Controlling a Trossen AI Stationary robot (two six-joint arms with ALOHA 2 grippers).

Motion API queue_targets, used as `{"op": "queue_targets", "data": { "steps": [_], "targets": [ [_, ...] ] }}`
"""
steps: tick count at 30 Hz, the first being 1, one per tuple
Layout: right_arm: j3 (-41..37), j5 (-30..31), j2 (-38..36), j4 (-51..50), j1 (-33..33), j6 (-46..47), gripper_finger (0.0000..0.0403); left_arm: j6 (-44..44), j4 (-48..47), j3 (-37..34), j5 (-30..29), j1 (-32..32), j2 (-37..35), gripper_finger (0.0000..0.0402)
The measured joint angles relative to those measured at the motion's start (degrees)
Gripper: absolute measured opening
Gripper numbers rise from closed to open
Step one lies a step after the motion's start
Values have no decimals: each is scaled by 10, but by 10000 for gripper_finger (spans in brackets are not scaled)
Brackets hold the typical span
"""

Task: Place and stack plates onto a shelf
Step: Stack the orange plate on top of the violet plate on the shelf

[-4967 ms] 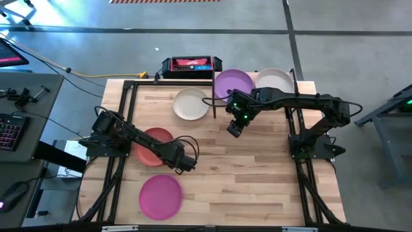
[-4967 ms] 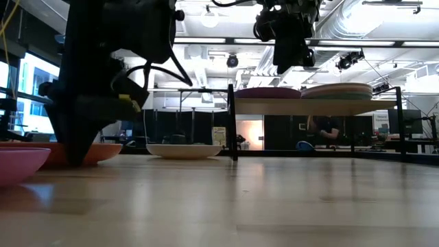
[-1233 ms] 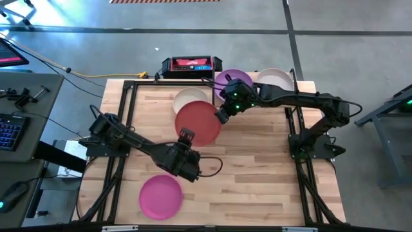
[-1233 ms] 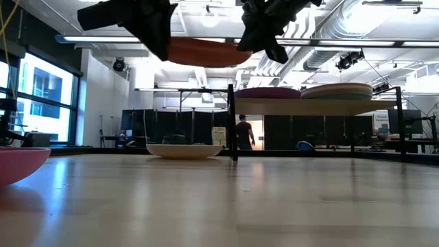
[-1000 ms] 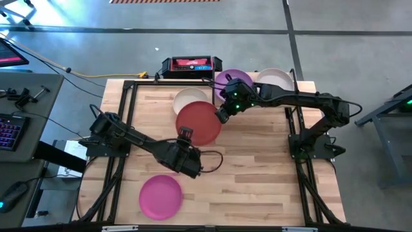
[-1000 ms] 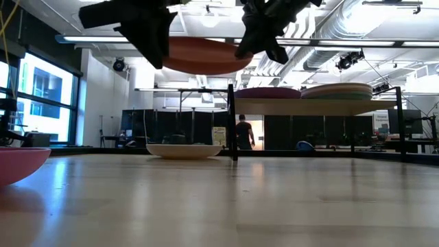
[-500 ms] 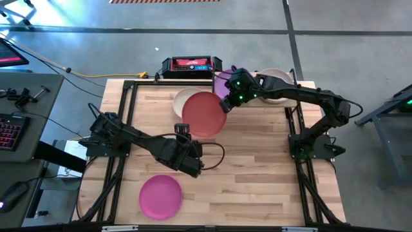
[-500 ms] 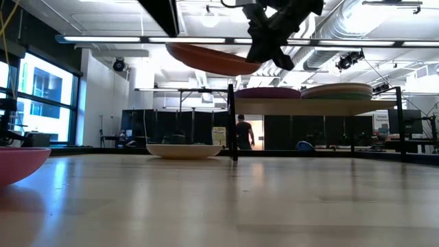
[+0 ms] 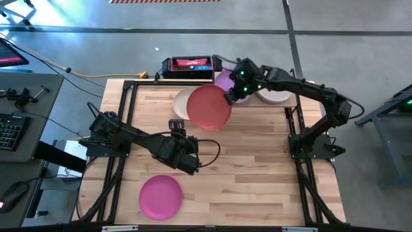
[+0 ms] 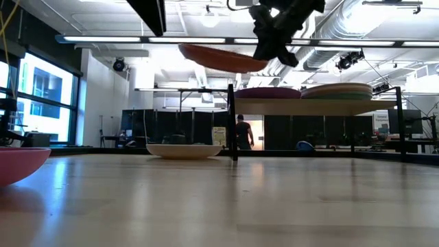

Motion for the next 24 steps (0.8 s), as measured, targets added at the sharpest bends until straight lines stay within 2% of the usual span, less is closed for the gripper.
{"op": "queue_targets", "data": {
  "steps": [7,12,19,24],
  "targets": [
    [87,26,0,-94,-39,-40,0,-4,3,0,-10,3,-15,131],
    [127,24,0,-152,-93,-55,0,-16,3,0,-22,14,-39,131],
    [122,-64,0,-171,-194,-59,0,-20,2,0,-32,36,-81,131],
    [116,-74,0,-193,-242,-52,0,-10,3,0,-31,53,-118,131]
  ]
}}
